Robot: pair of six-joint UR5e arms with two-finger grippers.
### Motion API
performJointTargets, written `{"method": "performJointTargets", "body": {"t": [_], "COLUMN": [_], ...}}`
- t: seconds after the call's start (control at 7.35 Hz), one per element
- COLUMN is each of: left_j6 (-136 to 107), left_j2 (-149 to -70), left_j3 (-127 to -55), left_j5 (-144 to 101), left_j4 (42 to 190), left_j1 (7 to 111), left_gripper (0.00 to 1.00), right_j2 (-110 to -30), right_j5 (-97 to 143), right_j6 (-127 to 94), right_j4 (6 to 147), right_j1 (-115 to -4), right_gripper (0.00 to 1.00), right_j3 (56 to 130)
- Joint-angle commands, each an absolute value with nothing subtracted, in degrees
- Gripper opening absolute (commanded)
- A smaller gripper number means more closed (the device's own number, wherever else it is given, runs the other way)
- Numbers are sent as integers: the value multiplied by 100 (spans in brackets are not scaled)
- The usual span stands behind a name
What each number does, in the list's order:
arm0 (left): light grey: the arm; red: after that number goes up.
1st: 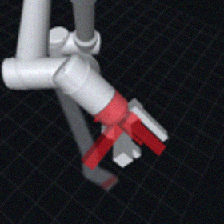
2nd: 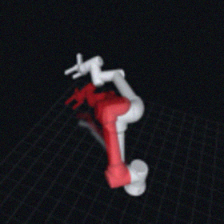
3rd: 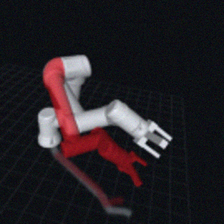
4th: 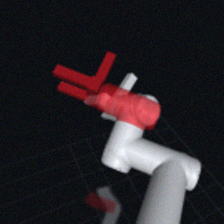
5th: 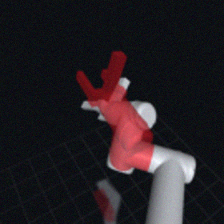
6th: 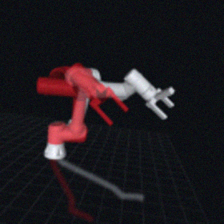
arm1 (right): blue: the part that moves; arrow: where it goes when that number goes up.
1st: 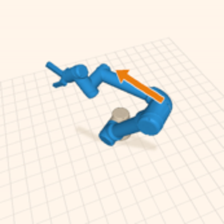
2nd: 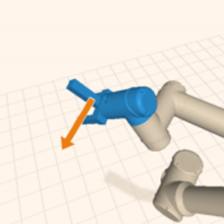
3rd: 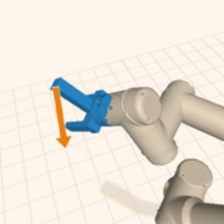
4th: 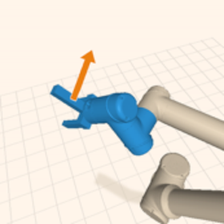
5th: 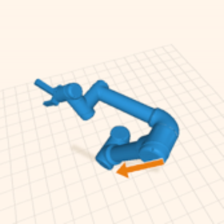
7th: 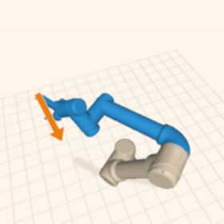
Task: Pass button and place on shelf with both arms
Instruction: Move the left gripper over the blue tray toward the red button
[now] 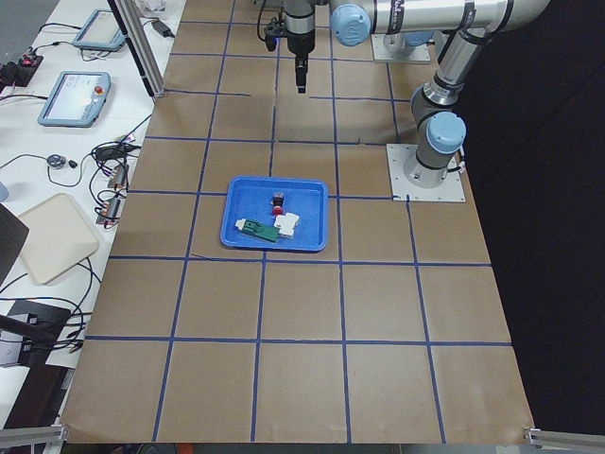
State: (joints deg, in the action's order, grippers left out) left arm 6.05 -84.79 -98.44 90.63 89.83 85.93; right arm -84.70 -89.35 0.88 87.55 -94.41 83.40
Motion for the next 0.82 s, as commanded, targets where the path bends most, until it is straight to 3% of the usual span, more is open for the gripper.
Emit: {"method": "performJointTargets", "body": {"t": [0.0,0.68], "left_j6": [598,2313], "left_j2": [-8499,-8508], "left_j3": [-9852,-10063], "left_j5": [9088,9657], "left_j4": [8956,8938], "left_j1": [8535,7965], "left_gripper": [100,100], "right_j2": [-8473,-8482], "right_j5": [-8938,-8930], "right_j6": [88,88], "right_j4": [8745,8763], "right_j1": [-9439,-9439], "right_gripper": [100,100], "right_j3": [8341,8350]}}
